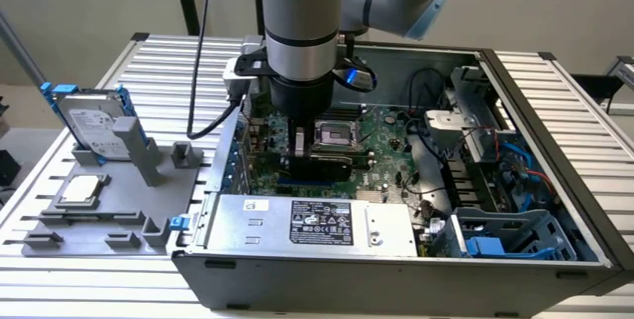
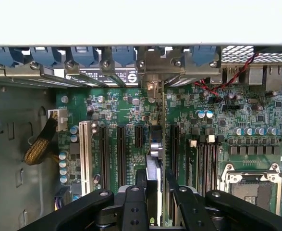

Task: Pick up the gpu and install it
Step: 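Insert the gpu into the slot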

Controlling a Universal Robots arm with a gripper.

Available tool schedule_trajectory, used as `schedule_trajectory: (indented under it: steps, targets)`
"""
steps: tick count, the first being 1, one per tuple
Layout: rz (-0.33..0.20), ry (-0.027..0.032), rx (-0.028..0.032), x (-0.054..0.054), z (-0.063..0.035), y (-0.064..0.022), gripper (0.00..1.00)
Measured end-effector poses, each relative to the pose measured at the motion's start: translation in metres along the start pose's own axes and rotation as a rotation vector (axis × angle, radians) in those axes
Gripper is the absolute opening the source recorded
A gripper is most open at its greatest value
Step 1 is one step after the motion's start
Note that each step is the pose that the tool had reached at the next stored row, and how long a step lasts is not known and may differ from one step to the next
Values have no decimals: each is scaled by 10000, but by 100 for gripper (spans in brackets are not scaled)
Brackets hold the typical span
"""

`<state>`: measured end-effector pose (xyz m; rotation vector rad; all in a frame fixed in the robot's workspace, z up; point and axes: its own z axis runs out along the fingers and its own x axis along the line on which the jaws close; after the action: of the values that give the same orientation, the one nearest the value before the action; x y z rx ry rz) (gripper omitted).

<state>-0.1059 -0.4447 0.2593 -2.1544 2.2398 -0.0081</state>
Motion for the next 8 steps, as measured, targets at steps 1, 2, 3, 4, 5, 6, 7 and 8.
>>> schedule_trajectory:
  steps: [1,2,3,4,5,6,7,8]
  targets:
    - [18,1,0,0,1,0,26]
    - [40,1,-1,0,2,0,26]
    - [64,2,-1,1,3,0,26]
    - [90,2,-3,1,4,0,26]
    - [117,2,-9,1,4,0,26]
    - [141,3,-17,1,4,0,26]
    - [158,3,-21,1,4,0,26]
    - [163,4,-23,1,4,0,26]
